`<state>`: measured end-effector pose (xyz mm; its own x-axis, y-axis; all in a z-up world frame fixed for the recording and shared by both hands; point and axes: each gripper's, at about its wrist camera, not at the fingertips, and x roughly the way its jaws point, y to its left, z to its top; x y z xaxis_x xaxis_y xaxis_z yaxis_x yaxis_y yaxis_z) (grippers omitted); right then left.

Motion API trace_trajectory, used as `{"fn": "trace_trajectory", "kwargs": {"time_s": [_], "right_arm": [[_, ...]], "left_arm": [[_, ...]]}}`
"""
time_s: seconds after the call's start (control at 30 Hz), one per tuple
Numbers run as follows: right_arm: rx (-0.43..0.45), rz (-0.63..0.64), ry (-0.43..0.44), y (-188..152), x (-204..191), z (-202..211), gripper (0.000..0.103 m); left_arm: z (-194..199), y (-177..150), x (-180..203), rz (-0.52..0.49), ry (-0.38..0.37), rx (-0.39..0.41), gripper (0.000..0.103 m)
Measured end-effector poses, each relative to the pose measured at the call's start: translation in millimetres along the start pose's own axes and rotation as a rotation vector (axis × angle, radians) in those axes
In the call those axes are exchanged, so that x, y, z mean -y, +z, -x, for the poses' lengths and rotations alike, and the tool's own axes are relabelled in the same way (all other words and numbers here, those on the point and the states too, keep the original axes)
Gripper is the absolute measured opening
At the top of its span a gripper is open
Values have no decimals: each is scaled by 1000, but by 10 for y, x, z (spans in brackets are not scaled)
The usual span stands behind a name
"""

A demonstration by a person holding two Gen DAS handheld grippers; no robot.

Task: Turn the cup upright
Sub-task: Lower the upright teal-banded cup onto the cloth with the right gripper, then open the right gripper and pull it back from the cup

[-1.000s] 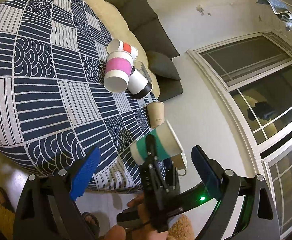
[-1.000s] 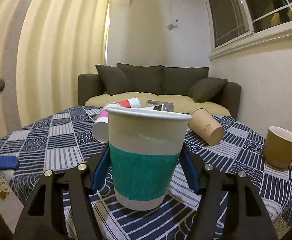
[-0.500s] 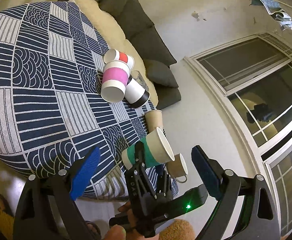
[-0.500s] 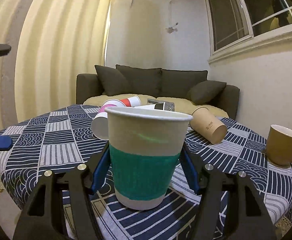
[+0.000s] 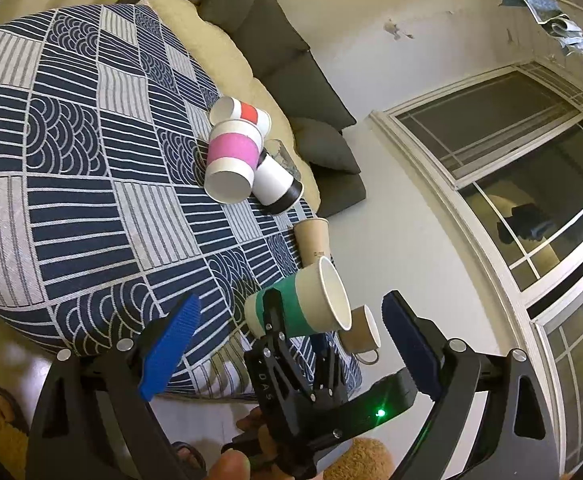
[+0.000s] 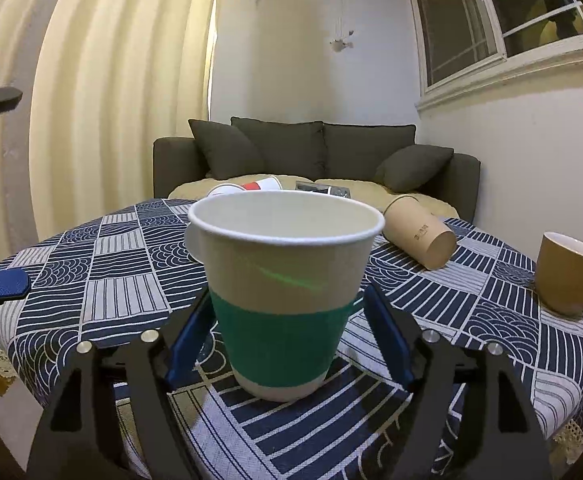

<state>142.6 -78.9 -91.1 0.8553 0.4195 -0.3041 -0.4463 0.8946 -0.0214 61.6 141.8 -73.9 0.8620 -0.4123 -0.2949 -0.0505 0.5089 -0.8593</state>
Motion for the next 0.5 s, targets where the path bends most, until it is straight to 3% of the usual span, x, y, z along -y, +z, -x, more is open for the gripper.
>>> {"fn": "trace_trajectory", "kwargs": {"time_s": [0.5], "right_arm": [[-37,-22,56,183,69,435,93]], "left_arm": [[117,9,70,-40,8,27,90]]}}
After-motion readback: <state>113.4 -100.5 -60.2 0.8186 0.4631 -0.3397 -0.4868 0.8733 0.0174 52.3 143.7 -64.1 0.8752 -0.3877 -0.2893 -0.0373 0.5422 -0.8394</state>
